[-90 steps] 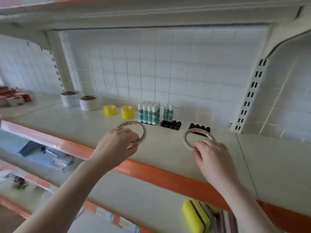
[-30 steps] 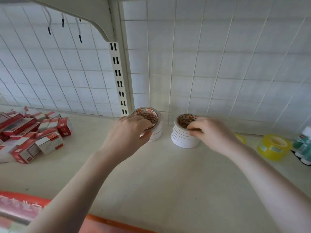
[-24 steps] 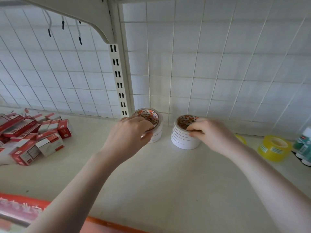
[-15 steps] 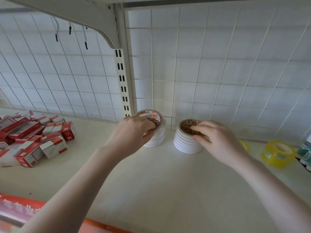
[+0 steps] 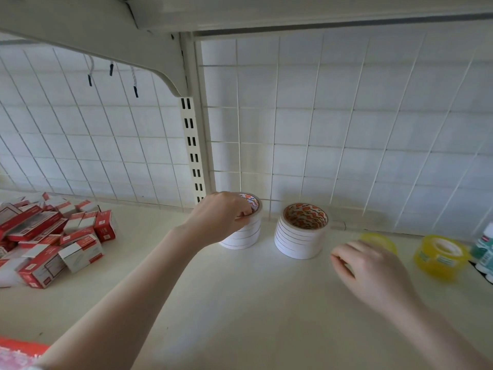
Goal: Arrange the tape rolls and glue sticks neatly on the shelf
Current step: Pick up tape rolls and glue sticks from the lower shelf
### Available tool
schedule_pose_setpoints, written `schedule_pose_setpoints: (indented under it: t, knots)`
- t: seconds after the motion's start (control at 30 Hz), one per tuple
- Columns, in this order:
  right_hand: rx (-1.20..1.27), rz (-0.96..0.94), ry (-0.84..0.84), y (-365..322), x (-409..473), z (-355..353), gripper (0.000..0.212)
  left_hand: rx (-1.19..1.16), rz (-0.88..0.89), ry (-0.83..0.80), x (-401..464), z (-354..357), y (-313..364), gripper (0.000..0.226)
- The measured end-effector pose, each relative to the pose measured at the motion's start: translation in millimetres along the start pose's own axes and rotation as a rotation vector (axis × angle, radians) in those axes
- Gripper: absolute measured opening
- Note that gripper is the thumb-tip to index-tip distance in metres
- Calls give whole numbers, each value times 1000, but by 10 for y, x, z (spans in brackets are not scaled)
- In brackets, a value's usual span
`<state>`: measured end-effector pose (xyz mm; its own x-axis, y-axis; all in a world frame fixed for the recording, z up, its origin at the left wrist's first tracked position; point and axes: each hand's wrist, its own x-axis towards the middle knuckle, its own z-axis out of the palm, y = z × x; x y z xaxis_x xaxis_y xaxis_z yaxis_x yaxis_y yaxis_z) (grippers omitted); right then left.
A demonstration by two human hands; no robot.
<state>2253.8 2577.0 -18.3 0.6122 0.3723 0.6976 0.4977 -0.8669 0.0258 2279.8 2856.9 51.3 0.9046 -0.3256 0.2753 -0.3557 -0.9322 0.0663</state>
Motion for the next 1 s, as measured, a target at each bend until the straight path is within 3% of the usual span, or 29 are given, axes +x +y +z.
schedule_pose_setpoints:
  t: [0.13, 0.57, 0.73, 1.0]
  knots:
    - [-26, 51, -41, 57, -45, 40, 19, 7, -4, -4, 44, 2, 11, 17]
    - [-23, 114, -102, 123, -77, 80, 26, -67, -36, -90, 65, -61, -36, 22]
    - [-28, 127, -131, 135, -82, 87, 26, -127, -46, -121, 59, -74, -75, 11]
    - [-41, 106, -158, 123, -70, 65, 28, -137, -61, -157, 84, -113, -89, 12]
